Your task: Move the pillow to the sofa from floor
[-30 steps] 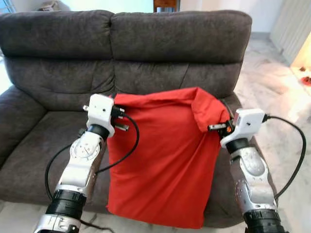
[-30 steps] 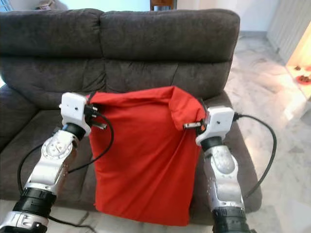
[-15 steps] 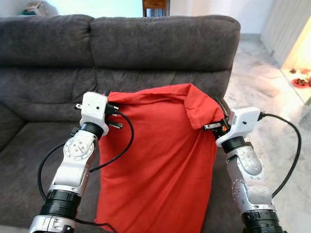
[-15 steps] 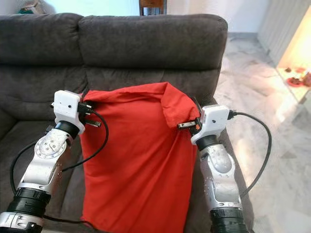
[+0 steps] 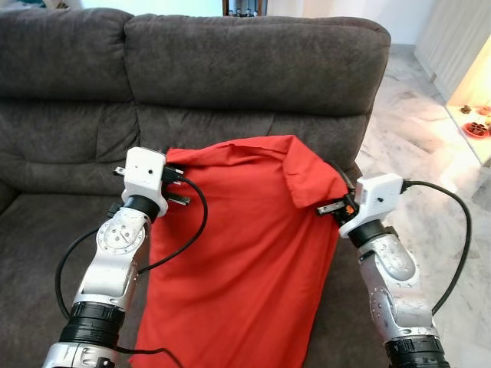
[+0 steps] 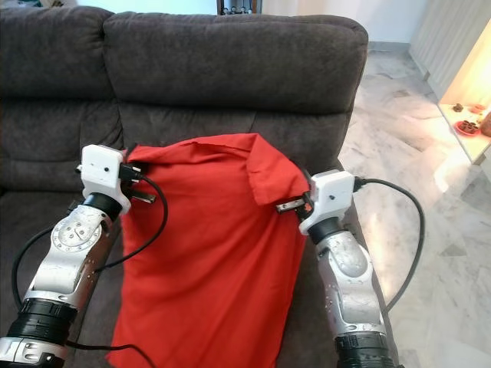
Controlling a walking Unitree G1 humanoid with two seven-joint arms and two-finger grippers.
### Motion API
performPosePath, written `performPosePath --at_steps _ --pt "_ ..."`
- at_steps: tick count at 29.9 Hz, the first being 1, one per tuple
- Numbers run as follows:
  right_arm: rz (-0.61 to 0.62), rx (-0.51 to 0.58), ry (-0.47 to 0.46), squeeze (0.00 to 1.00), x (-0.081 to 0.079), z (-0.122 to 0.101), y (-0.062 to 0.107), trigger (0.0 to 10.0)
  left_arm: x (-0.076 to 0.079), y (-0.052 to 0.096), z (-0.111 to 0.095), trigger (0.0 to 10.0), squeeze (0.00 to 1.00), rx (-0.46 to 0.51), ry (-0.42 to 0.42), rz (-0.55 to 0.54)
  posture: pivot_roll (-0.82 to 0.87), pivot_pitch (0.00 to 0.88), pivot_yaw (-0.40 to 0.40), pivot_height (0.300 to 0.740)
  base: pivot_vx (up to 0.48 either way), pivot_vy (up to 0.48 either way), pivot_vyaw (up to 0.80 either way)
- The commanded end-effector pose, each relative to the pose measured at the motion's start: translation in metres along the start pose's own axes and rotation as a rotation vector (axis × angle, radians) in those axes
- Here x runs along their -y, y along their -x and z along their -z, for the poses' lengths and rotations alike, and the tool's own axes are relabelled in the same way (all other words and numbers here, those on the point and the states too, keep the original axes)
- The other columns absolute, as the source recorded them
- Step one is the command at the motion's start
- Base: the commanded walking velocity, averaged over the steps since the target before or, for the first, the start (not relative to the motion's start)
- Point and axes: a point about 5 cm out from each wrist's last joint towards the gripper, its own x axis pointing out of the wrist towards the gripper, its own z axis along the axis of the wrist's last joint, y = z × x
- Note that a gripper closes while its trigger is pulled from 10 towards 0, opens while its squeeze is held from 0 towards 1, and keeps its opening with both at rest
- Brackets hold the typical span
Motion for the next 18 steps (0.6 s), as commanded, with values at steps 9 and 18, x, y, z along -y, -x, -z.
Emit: performPosePath --at_steps 9,18 --pt "0.034 -0.089 -0.004 0.00 0.012 0.024 0.008 10.0 -0.002 0.006 0.009 10.0 0.00 -0.041 -0.022 0.011 0.02 0.115 0.052 0.740 0.000 0.000 0.00" --pt "0.022 -0.116 0.010 0.33 0.018 0.030 0.007 10.0 -0.007 0.007 0.012 10.0 0.00 -0.053 -0.044 -0.003 0.02 0.117 0.049 0.740 0.000 0.000 0.00"
